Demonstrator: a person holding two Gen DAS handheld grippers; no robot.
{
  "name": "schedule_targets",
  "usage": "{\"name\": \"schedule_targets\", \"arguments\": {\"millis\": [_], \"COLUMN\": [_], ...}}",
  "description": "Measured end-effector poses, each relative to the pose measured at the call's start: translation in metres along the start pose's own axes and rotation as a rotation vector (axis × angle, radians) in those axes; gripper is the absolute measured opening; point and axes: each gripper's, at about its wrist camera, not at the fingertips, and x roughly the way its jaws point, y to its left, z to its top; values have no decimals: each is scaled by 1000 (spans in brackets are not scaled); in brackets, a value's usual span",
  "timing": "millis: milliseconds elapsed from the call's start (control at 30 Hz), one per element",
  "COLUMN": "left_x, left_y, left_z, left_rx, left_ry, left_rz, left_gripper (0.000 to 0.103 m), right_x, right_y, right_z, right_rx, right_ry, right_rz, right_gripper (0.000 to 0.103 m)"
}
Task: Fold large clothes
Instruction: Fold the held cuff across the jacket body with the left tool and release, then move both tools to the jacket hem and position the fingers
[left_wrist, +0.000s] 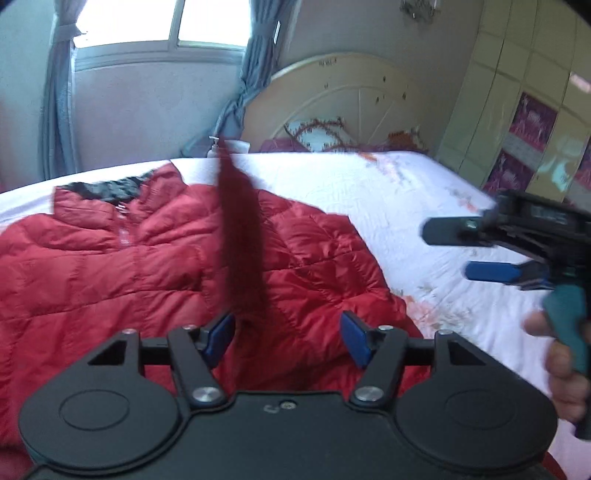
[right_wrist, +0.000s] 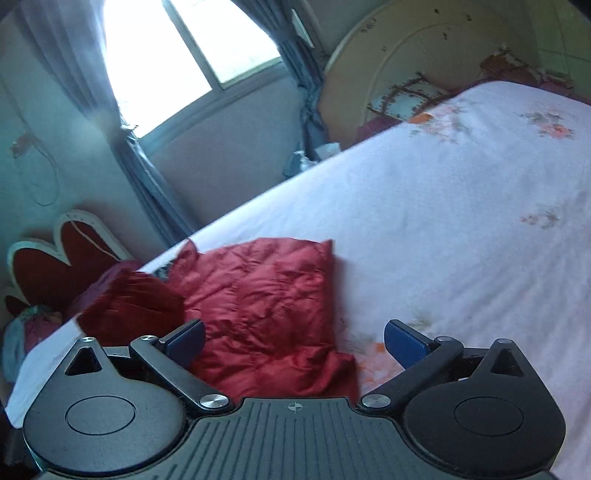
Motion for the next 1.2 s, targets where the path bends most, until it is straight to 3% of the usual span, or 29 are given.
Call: {"name": "schedule_targets", "arguments": {"millis": [67,100,167,267,300,333,367,400,500,667,800,833,867,900,933,1067,1200], "left_x": [-28,-41,-65,-84,-87,-87,-88,-88,-80,-58,-46,-52,-61,-70,-75,-51,-11], "left_y": [18,32,67,114,128,139,149,158,174,179,182,180,178,175,172,165,173], "left_z": [-3,-6,-11,-18,-20,-23,-23,-23,-24,-25,-26,-22,-19,-15,-11,6,6], "left_rx": [-35,-71,-159,-216,-233,-243,-246,-250,-249,-193,-161,-155,-152,-148,-144,-64,-36], "left_ry": [-43,-62,-104,-106,-96,-90,-80,-67,-38,-18,12,2,-23,-55,-86,-54,29], "left_rz": [22,42,115,289,328,365,387,397,411,398,398,401,411,423,423,414,429], "left_gripper": [51,47,27,26,26,26,26,26,26,26,27,29,45,54,68,63,64], "right_x": [8,13,27,51,59,67,74,80,84,72,82,77,67,55,48,78,133], "right_y": [11,16,22,27,29,31,32,34,39,44,43,45,47,50,55,89,104], "right_z": [0,-1,-5,-13,-15,-16,-19,-20,-22,-33,-32,-28,-23,-19,-16,-9,-15], "right_rx": [-10,-12,-1,1,-3,-9,-21,-35,-89,-213,-215,-226,-241,-258,-284,-410,-478], "right_ry": [7,16,47,107,139,168,194,208,206,184,183,167,131,64,21,56,152], "right_rz": [45,68,105,74,55,37,16,8,-16,-72,-103,-119,-155,-164,-132,-74,-76], "right_gripper": [102,94,90,89,83,68,61,46,18,18,19,32,47,74,75,72,55]}}
